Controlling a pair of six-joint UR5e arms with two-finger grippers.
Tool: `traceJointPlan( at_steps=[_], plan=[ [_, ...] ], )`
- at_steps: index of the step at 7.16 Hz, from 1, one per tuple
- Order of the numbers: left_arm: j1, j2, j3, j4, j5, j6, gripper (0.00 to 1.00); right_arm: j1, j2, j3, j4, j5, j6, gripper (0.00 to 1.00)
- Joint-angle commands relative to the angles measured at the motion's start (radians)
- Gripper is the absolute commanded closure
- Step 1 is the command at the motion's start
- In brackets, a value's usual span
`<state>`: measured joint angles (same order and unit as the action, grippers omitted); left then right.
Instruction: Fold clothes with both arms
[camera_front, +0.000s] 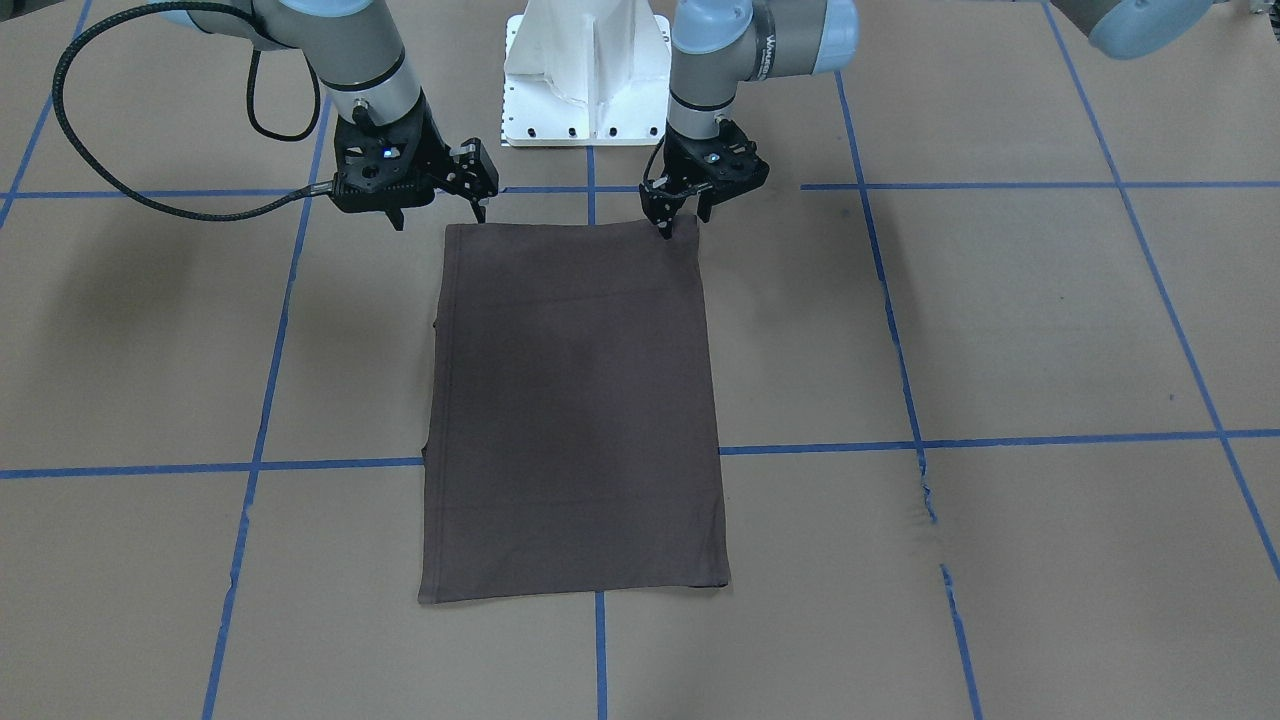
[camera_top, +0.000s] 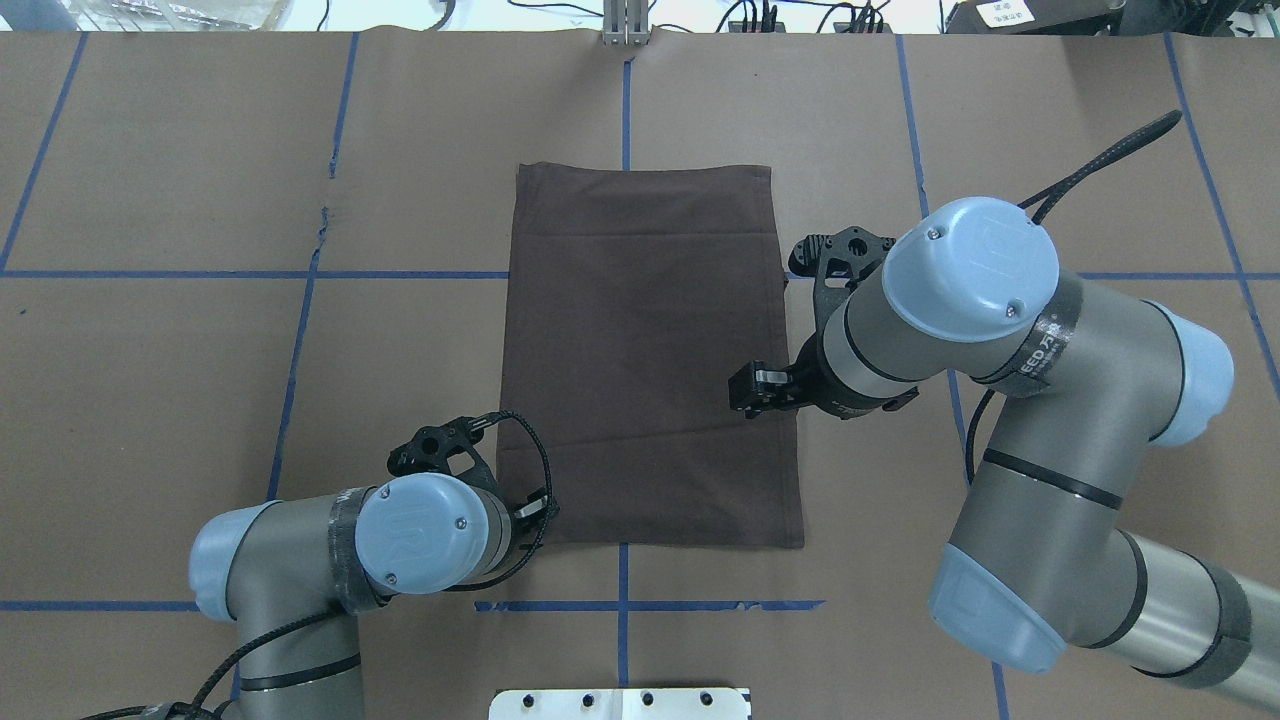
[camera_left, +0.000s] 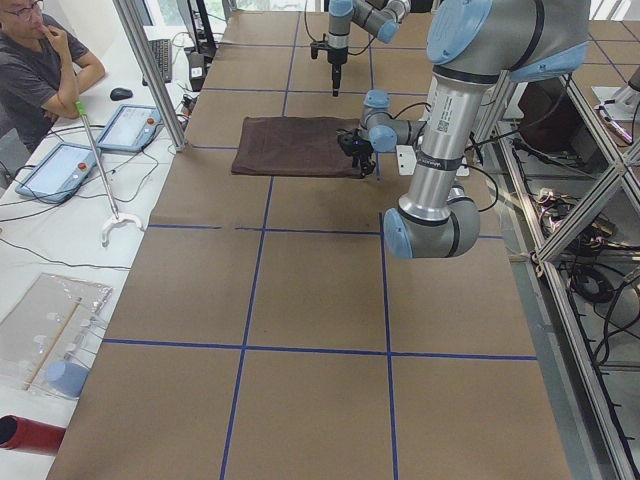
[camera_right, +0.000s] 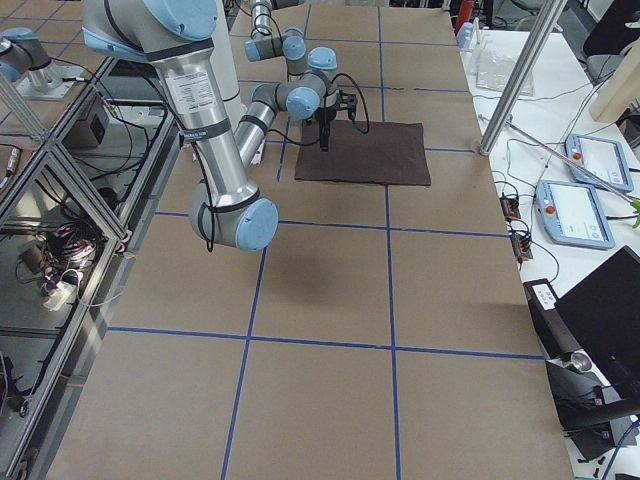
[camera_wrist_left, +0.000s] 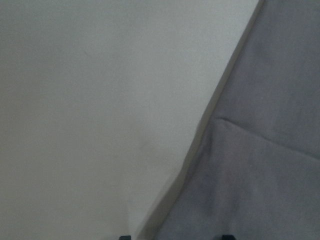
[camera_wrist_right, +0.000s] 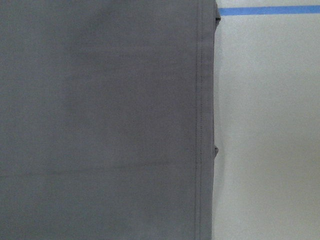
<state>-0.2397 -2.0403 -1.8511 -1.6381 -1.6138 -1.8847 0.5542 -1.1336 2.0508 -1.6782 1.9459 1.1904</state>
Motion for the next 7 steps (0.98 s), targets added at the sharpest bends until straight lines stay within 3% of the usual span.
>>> traceJointPlan(
  at_steps=[1, 3, 7],
  plan=[
    [0.002, -0.004, 0.004, 0.0, 0.0, -0.01, 0.39, 0.004, -0.001, 0.0, 0.0, 0.008, 0.0, 0.0],
    [0.0, -0.005, 0.003, -0.002, -0.003, -0.01, 1.0, 0.006, -0.001, 0.0, 0.0, 0.008, 0.0, 0.0],
    [-0.001, -0.006, -0.023, 0.001, -0.009, 0.002, 1.0, 0.007, -0.002, 0.0, 0.0, 0.01, 0.002, 0.0]
  ],
)
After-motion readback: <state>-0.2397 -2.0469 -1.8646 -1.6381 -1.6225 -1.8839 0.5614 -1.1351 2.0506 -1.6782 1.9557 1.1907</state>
